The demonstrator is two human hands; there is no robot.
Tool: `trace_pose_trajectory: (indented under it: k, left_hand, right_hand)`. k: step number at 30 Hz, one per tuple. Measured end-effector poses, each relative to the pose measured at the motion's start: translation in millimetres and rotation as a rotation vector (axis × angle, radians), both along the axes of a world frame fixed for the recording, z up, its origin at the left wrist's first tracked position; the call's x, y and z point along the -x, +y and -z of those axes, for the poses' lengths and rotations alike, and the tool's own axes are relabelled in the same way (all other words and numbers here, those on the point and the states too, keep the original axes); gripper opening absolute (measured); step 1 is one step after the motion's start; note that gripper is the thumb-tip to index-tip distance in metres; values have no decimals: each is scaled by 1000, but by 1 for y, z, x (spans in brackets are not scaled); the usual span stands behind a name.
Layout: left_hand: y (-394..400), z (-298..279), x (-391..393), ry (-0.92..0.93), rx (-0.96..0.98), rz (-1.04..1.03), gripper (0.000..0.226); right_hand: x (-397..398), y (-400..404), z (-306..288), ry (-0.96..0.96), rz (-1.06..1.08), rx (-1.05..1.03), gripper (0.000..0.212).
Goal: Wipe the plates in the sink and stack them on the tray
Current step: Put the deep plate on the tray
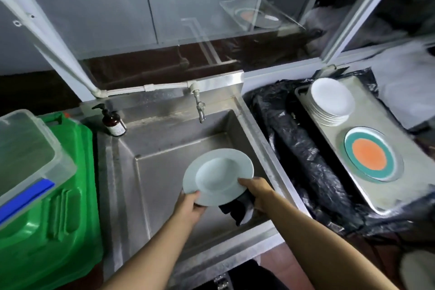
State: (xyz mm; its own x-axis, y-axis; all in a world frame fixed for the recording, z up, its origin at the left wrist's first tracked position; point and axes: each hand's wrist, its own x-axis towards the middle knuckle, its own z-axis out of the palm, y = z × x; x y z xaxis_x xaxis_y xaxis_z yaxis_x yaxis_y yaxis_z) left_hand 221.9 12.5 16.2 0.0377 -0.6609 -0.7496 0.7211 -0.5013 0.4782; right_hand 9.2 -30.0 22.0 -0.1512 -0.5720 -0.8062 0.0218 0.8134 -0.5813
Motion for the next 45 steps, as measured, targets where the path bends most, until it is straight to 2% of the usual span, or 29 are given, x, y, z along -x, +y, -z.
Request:
trace_pose_trajectory:
  k: [2, 5, 7, 12, 16, 19, 22, 29, 37, 45]
  left_hand:
    - [-10, -7, 18, -20, 16, 14, 48]
    - [-27, -21, 48, -45, 45, 14, 55]
    - [-39, -33, 71, -52, 69, 25, 58]
    - [-59, -59, 150, -126, 151, 113, 62]
    - [-63, -71, 232, -160, 156, 154, 60]
    - [-66, -72, 289, -164, 154, 173, 57]
    - [-68, -69, 333, -167, 163, 232, 61]
    - [-94, -61, 401, -177, 143, 362, 65]
    - [-118, -47, 480, -187, 132, 493, 62]
    - [-136, -16, 571, -213, 95, 472, 59]
  right_hand:
    - [18, -2, -19, 18, -23, 18, 59]
    - [60, -13, -32, 123, -64, 75, 50]
    - [96, -23, -41, 248, -106, 112, 60]
    - [198, -36, -87, 583, -282, 224, 38]
    - [285, -44, -103, 698, -343, 282, 28]
    - [341, -47, -108, 757, -395, 296, 28]
    - [384, -42, -108, 756, -400, 274, 20]
    - [449, -25, -103, 748, -291, 182, 28]
    - [507, -7, -100, 772, -142, 159, 17]
    - [591, -29, -95, 809, -168, 213, 15]
